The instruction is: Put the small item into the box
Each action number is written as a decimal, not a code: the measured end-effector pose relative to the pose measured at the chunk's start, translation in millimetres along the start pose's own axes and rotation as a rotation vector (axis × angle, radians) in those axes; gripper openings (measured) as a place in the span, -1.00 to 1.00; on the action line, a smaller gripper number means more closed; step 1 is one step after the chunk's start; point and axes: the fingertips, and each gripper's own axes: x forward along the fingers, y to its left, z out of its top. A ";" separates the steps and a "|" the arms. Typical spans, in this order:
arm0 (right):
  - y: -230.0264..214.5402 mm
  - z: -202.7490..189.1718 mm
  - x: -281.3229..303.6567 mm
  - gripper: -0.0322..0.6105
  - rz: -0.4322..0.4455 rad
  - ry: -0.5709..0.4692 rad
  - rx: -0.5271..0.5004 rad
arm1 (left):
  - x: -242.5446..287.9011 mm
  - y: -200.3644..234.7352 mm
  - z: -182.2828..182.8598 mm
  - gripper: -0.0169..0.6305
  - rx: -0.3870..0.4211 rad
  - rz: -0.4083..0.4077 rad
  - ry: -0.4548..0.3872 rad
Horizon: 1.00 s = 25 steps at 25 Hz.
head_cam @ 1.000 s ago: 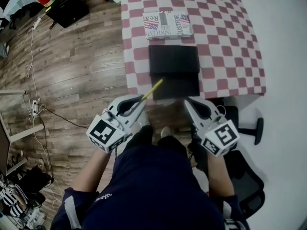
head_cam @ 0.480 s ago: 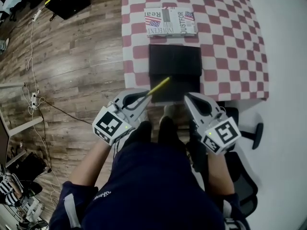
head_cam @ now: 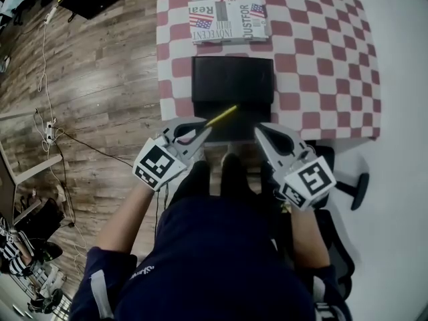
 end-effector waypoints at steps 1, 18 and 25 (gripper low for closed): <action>-4.2 -1.1 -2.0 -0.85 0.001 0.000 0.003 | 6.4 -0.6 -2.5 -0.81 0.009 -0.005 0.015; -65.5 -46.6 -30.0 -0.85 -0.058 0.029 0.102 | 97.8 -3.5 -60.2 -0.81 0.103 -0.065 0.324; -76.1 -55.6 -34.4 -0.85 -0.078 0.036 0.097 | 118.7 -5.8 -77.2 -0.81 0.170 -0.062 0.475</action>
